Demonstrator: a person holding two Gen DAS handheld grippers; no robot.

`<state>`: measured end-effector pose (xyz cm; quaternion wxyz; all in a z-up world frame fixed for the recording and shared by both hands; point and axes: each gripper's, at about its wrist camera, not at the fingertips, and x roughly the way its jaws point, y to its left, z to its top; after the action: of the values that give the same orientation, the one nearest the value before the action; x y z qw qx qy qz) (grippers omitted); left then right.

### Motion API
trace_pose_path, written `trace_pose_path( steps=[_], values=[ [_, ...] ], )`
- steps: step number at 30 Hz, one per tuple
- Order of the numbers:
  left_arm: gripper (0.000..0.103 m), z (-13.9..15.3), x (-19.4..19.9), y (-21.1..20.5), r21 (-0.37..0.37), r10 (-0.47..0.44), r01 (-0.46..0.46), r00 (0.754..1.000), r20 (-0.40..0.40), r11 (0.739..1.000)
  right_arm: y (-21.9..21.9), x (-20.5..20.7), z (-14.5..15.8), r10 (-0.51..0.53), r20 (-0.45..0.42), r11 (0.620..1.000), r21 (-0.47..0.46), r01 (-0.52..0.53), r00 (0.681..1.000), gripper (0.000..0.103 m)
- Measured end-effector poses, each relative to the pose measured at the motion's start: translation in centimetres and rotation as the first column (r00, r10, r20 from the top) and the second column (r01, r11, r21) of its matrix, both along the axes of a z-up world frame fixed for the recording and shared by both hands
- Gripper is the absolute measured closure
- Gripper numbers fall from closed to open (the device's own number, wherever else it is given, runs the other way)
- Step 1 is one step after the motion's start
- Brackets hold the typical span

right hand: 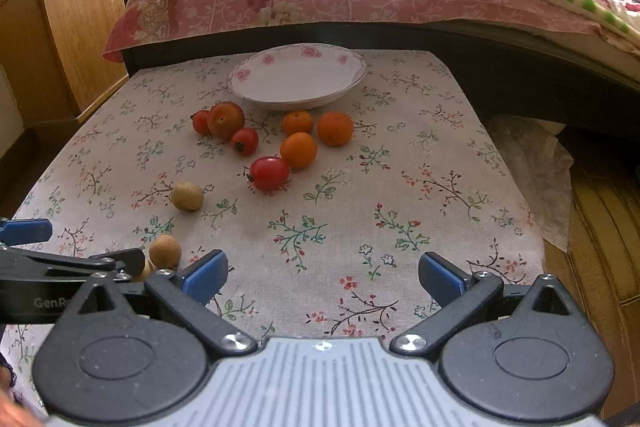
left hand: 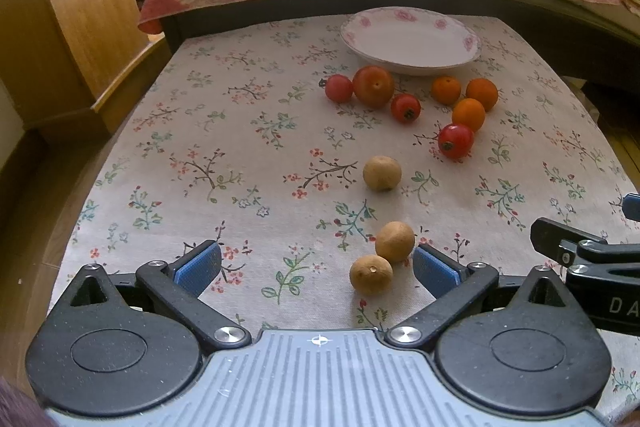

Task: Organize fruits

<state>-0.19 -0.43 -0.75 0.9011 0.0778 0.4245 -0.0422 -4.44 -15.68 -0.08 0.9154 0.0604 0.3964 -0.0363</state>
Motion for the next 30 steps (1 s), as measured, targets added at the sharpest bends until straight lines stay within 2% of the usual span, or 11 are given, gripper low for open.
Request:
trace_pose_path(
  steps=[30],
  values=[
    [0.0,0.01,0.03,-0.06,0.001,-0.008,0.008,1.0,-0.008,1.0,-0.05,0.09,-0.14,0.0,-0.005,1.0,0.001,0.0,1.0,0.001]
  ],
)
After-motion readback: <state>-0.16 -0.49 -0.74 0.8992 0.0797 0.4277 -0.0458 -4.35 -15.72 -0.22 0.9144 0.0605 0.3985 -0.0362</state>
